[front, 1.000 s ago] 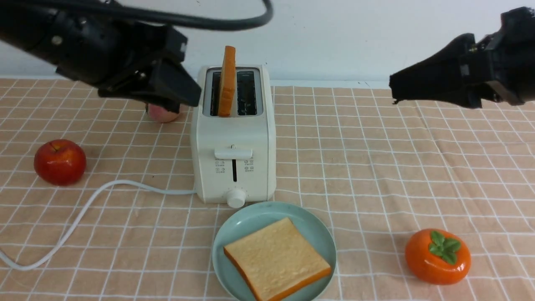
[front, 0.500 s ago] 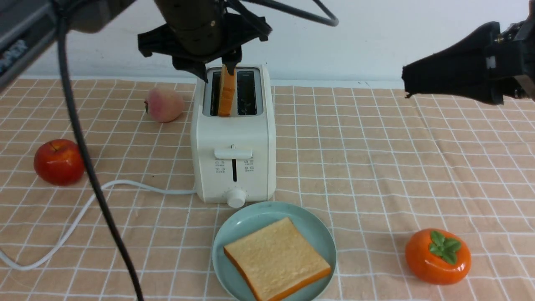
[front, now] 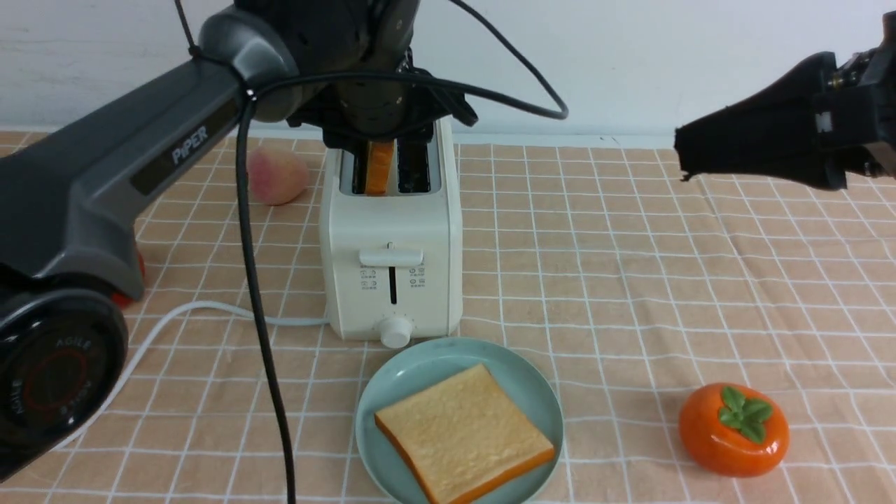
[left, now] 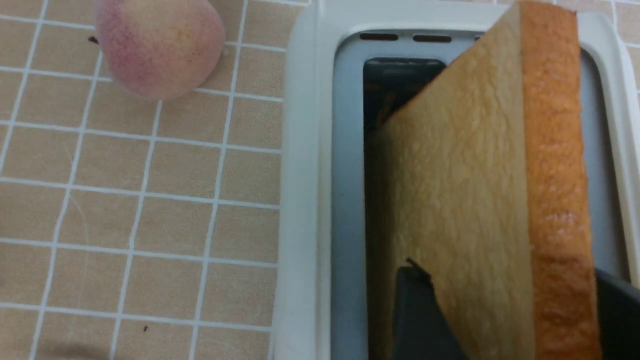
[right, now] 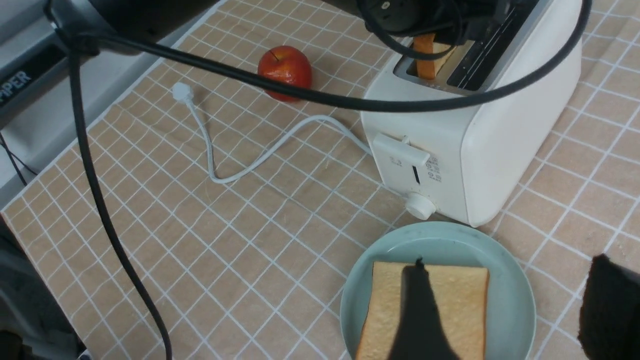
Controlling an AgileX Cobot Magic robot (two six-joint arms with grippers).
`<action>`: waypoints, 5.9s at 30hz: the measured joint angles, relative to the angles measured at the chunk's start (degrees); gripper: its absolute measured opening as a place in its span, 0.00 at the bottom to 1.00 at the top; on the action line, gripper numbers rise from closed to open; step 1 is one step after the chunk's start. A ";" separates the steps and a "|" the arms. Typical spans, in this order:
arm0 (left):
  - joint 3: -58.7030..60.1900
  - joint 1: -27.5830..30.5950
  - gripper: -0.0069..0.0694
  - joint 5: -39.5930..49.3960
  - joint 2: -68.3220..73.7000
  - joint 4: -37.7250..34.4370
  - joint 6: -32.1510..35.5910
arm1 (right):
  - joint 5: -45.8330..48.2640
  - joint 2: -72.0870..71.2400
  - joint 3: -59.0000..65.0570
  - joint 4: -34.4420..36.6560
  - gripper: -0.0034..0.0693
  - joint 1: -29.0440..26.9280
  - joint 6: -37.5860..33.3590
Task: Take toasted bread from bread machine on light coffee tablecloth place on plate.
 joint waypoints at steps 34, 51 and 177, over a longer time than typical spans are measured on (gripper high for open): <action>58.74 1.25 0.20 -17.56 -39.38 -70.66 50.21 | 0.05 0.00 0.00 0.47 0.63 0.00 0.00; 77.87 1.25 0.20 -40.38 -27.78 -117.39 90.00 | 0.00 0.00 0.00 0.47 0.63 0.00 0.00; 125.73 25.72 0.09 -35.74 -122.98 -17.50 26.38 | -43.49 -43.33 62.94 -43.68 0.12 -0.07 37.75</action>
